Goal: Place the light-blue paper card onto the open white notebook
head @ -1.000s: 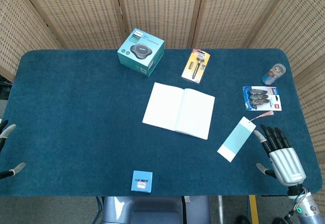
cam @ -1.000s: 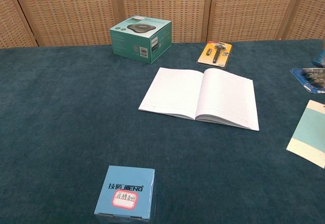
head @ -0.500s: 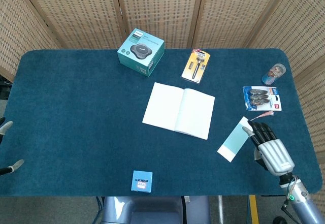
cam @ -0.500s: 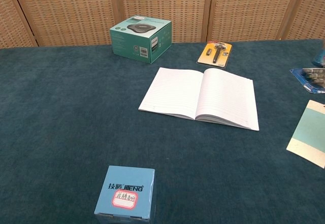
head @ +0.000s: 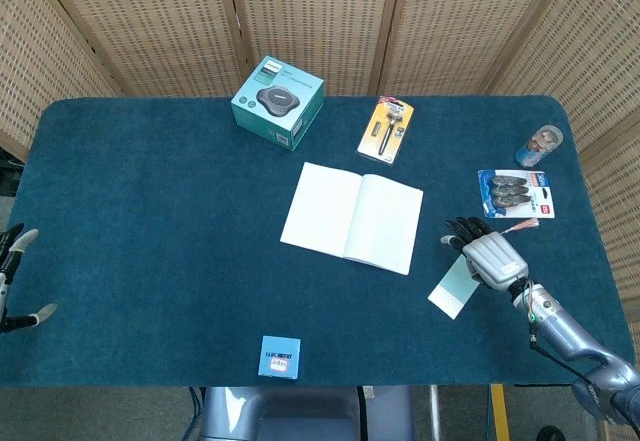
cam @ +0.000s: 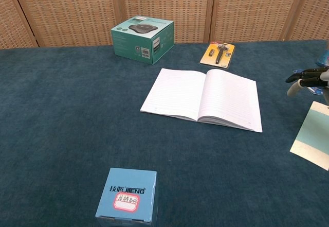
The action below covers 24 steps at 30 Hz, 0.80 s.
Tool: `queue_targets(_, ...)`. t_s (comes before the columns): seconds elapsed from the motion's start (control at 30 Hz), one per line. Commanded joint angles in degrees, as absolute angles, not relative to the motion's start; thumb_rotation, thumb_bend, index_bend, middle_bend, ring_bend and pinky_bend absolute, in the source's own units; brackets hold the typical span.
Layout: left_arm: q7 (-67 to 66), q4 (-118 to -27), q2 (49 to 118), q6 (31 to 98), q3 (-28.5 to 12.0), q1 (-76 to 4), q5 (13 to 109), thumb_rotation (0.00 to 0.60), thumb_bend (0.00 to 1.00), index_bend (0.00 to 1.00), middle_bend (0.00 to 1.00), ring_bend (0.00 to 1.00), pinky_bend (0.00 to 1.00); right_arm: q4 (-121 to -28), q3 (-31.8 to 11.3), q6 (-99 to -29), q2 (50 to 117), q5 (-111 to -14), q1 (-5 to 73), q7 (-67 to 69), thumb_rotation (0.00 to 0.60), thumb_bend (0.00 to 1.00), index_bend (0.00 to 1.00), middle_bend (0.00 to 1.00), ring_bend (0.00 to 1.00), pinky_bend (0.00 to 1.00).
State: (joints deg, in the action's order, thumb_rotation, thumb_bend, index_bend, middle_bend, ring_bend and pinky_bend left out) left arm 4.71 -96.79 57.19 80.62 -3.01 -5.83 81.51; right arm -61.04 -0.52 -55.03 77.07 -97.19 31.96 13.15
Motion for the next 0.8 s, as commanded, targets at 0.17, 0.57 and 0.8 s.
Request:
queue_targets(0.17, 3.3, -97.0, 57.6, 79.3, -3.2, -6.5, 80.3, 0.600, 0.00, 0.00, 0.00, 0.00, 0.00, -54.1, 0.5, -51.7, 80.7, -94.7, 33.5, 11.6, 0.600, 1.00, 0.21, 0.08, 0.00, 0.09)
queue_targets(0.57, 1.5, -97.6, 58.1, 79.0, -2.9, -6.8, 80.7, 0.600, 0.00, 0.00, 0.00, 0.00, 0.00, -49.7, 1.4, -50.1, 82.7, -92.9, 33.8, 9.0, 0.600, 1.00, 0.21, 0.06, 0.00, 0.09)
queue_targets(0.8, 1.3, -97.7, 58.2, 79.5, -2.7, -6.7, 81.2, 0.600, 0.00, 0.00, 0.00, 0.00, 0.00, -47.8, 1.6, -49.6, 83.7, -91.6, 33.7, 7.3, 0.600, 1.00, 0.21, 0.06, 0.00, 0.09)
